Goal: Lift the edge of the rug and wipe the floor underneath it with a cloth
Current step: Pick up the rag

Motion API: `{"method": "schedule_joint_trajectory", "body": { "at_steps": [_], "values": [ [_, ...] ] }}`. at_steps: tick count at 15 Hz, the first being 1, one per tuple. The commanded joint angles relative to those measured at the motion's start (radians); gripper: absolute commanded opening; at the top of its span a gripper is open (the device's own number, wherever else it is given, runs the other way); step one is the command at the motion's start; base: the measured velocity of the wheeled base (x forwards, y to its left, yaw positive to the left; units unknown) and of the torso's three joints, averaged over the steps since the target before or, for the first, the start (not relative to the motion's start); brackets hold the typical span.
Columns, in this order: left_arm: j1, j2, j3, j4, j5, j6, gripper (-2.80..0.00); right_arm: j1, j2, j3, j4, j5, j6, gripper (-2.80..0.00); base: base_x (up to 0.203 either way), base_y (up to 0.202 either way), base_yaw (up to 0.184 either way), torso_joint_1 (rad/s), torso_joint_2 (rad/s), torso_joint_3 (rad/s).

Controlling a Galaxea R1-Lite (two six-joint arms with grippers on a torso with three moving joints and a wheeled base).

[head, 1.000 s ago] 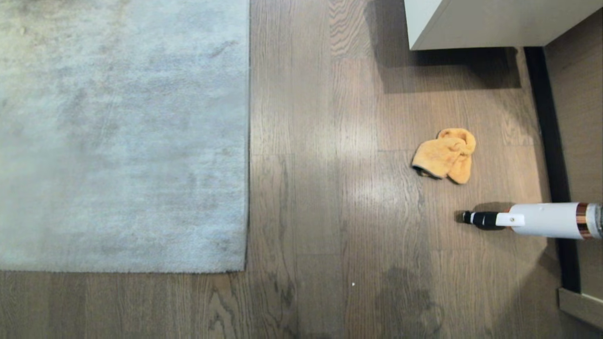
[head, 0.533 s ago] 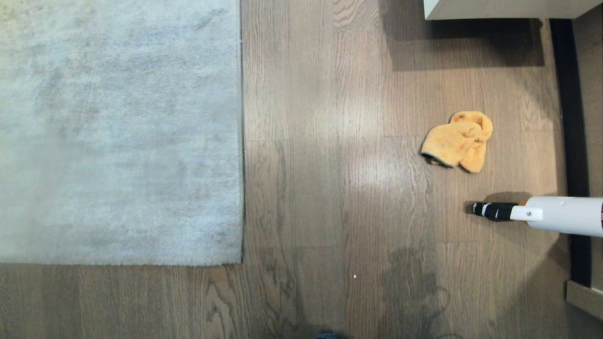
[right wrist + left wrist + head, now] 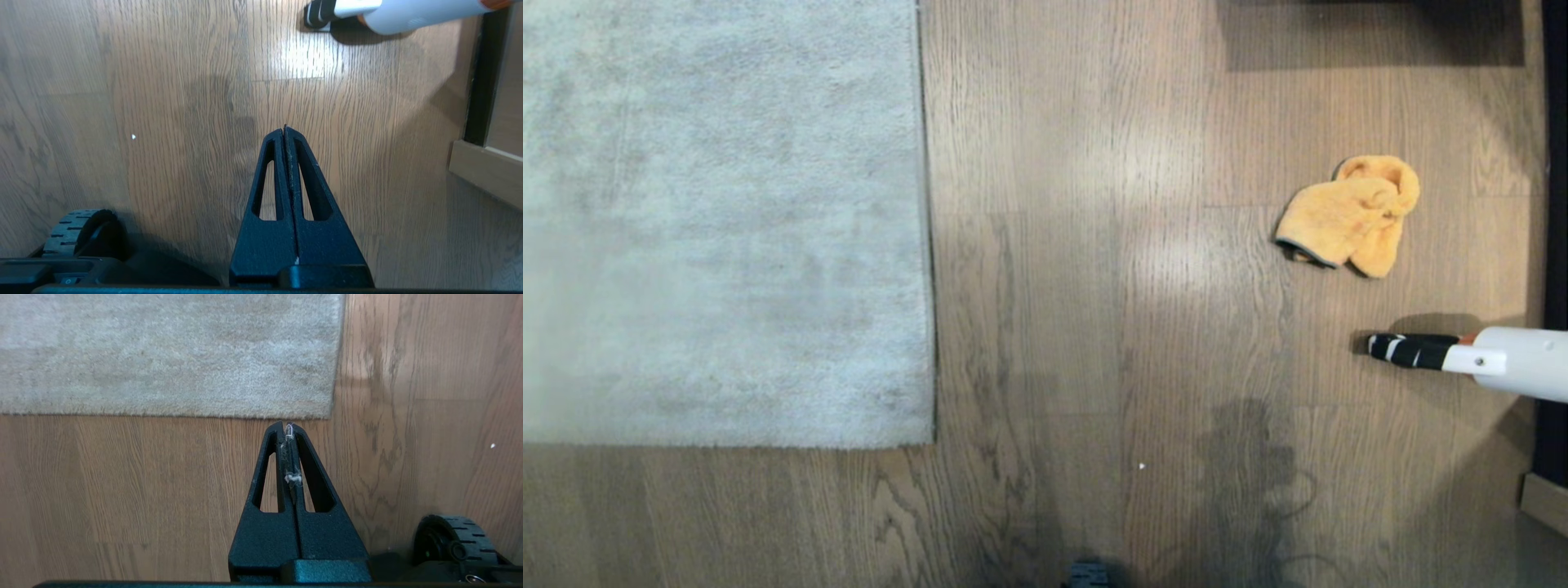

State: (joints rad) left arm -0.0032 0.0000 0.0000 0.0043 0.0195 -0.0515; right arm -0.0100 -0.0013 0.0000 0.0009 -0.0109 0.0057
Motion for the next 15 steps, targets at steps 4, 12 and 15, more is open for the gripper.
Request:
{"method": "schedule_joint_trajectory", "body": {
  "at_steps": [4,12,15],
  "values": [
    [0.0,0.0,0.0,0.0,0.0,-0.002,-2.8,0.001,0.001,0.0,0.001,0.0,0.0,-2.8,0.0,0.0,0.0,0.002,0.0,-0.197],
    [0.0,0.0,0.0,0.0,0.0,-0.002,-2.8,-0.001,0.001,0.0,0.001,0.0,0.0,-2.8,0.0,0.0,0.0,0.004,0.0,-0.187],
    [0.0,0.0,0.0,0.0,0.0,-0.001,-2.8,-0.001,0.001,0.0,0.001,0.0,0.001,-2.8,0.0,0.0,0.0,0.0,0.0,-0.034]
  ]
}}
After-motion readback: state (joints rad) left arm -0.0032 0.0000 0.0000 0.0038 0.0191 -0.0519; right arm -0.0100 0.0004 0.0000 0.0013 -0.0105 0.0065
